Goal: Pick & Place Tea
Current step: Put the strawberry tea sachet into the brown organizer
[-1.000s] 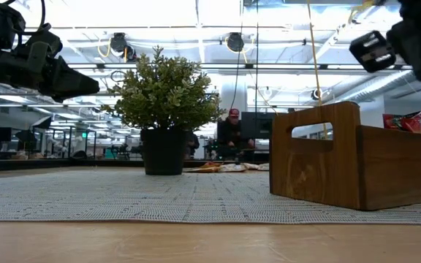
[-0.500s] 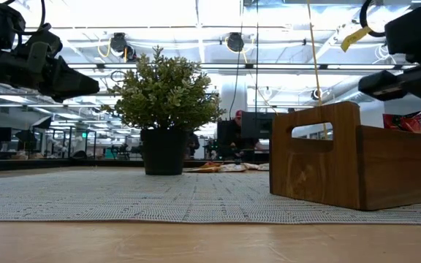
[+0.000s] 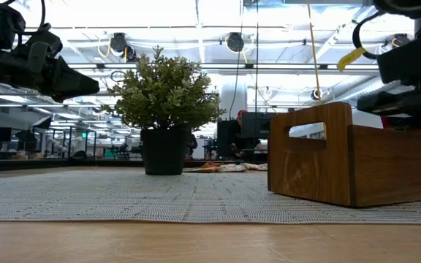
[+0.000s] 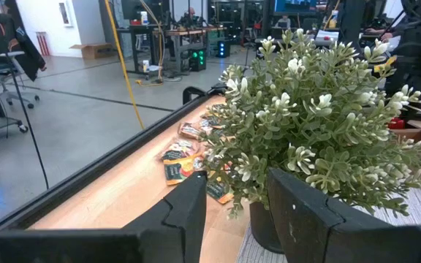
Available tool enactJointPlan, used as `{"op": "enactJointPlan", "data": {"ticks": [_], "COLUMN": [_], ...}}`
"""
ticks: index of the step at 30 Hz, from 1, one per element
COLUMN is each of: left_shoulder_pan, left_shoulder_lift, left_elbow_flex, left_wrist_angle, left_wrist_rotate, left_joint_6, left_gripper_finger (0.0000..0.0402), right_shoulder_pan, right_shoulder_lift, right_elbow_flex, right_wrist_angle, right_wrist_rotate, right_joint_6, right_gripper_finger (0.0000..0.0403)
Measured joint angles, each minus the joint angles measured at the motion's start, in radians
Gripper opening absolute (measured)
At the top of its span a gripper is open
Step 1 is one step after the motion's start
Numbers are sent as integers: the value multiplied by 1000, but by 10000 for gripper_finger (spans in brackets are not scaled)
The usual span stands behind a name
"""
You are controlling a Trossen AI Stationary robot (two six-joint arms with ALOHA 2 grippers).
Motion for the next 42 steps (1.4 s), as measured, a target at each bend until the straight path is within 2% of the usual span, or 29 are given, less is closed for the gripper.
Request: {"op": "enactJointPlan", "data": {"ticks": [16,26,32,42], "left_shoulder_pan": [0,0,0,0], "left_shoulder_lift": [0,0,0,0], "left_elbow_flex": [0,0,0,0], "left_wrist_angle": [0,0,0,0], "left_wrist_rotate": [0,0,0,0], "left_joint_6": [0,0,0,0], "left_gripper_finger": [147,147,148,148], "right_shoulder_pan": [67,92,95,98], "right_shoulder_lift": [-39,-39,-39,-39], "right_elbow_flex": [-3,-3,-1,129], "right_wrist_angle": [22,75,70,38], "right_wrist_rotate": [232,239,288,341], "right_joint_6": [54,54,45,-23], "right_gripper_finger": [0,0,0,0]}}
